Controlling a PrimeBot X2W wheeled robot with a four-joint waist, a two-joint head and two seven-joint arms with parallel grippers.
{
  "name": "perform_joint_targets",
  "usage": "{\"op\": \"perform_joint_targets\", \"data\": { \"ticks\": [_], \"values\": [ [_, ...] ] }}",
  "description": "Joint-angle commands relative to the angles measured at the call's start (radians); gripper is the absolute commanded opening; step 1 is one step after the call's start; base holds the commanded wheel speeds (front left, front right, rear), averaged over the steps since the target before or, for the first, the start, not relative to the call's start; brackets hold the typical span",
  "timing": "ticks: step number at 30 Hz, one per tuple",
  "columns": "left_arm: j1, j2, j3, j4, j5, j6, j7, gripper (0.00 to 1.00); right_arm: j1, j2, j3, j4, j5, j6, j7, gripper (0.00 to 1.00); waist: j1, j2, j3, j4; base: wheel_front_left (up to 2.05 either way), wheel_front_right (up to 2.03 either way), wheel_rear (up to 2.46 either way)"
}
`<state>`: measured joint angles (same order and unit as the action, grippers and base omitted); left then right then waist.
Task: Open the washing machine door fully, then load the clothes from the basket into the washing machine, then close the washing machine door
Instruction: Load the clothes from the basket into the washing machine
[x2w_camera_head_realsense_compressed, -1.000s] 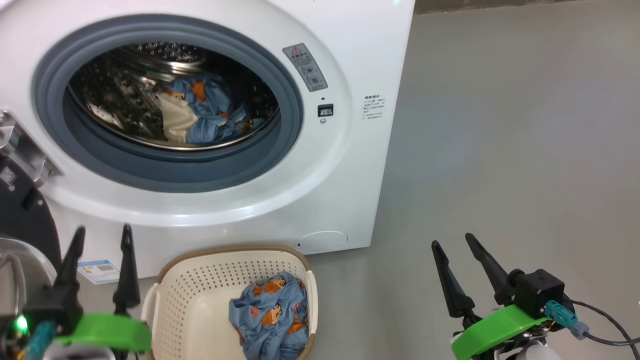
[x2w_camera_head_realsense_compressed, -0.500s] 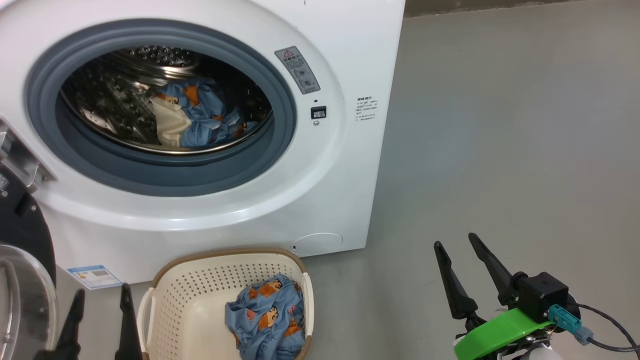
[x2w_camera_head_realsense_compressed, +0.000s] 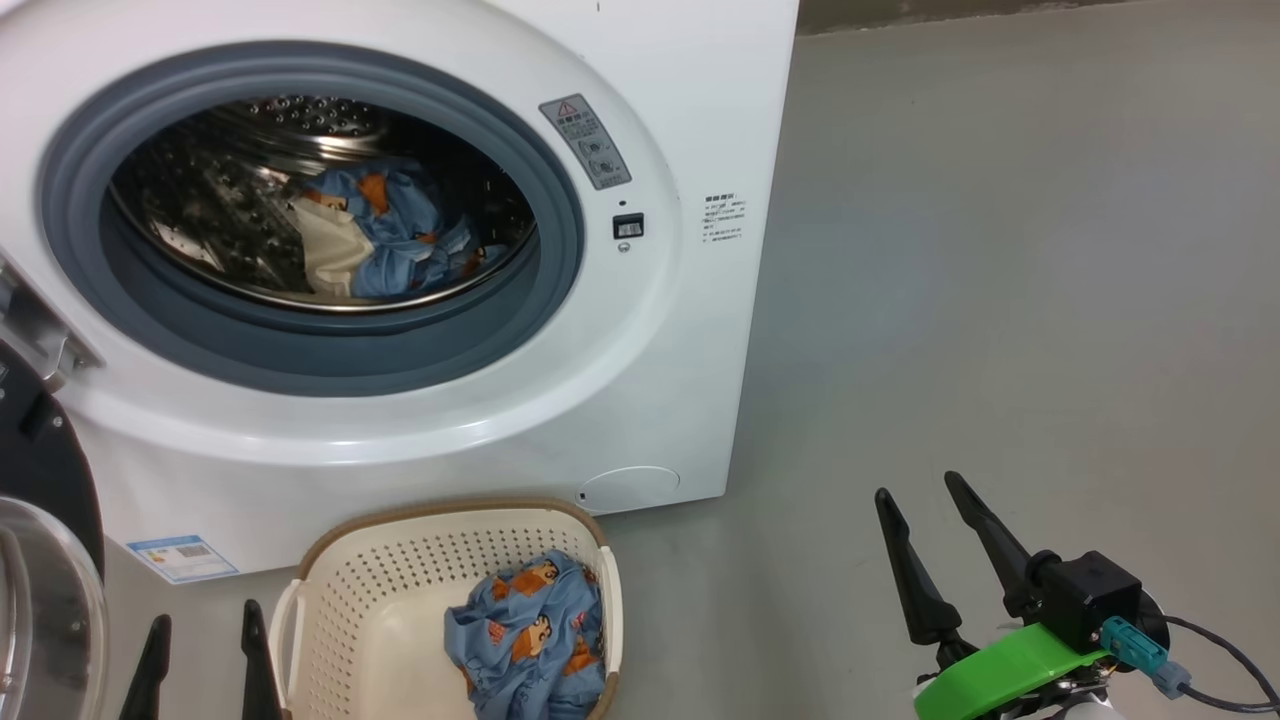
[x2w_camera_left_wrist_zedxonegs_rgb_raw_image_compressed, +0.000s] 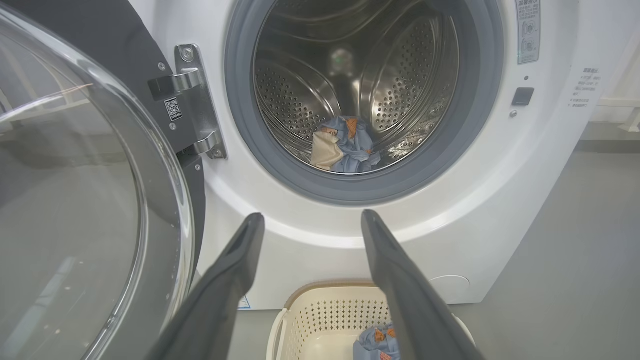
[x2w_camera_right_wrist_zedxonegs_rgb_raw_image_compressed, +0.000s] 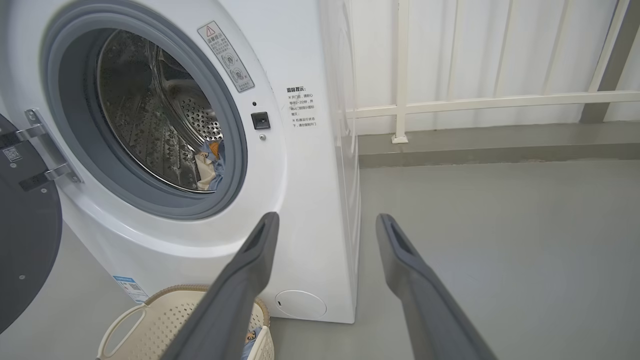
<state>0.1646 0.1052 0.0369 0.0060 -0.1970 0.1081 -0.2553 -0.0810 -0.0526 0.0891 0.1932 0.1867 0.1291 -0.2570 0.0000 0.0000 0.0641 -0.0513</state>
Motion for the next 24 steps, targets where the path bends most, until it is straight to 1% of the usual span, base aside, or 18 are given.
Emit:
{"op": "perform_joint_targets", "data": {
  "ticks": [1, 24],
  "values": [
    [-0.013, 0.006, 0.037, -0.023, 0.01, -0.005, -0.006, 1.0, -0.007, 0.002, 0.023, -0.025, -0.004, 0.002, -0.005, 1.0, 0.0, 0.0, 0.0, 0.0, 0.0, 0.0, 0.0],
    [-0.018, -0.022, 0.074, -0.019, 0.024, -0.032, -0.006, 1.0, 0.0, 0.002, 0.002, -0.03, 0.001, 0.002, -0.005, 1.0, 0.0, 0.0, 0.001, 0.007, 0.0, 0.0, 0.0]
  ]
}}
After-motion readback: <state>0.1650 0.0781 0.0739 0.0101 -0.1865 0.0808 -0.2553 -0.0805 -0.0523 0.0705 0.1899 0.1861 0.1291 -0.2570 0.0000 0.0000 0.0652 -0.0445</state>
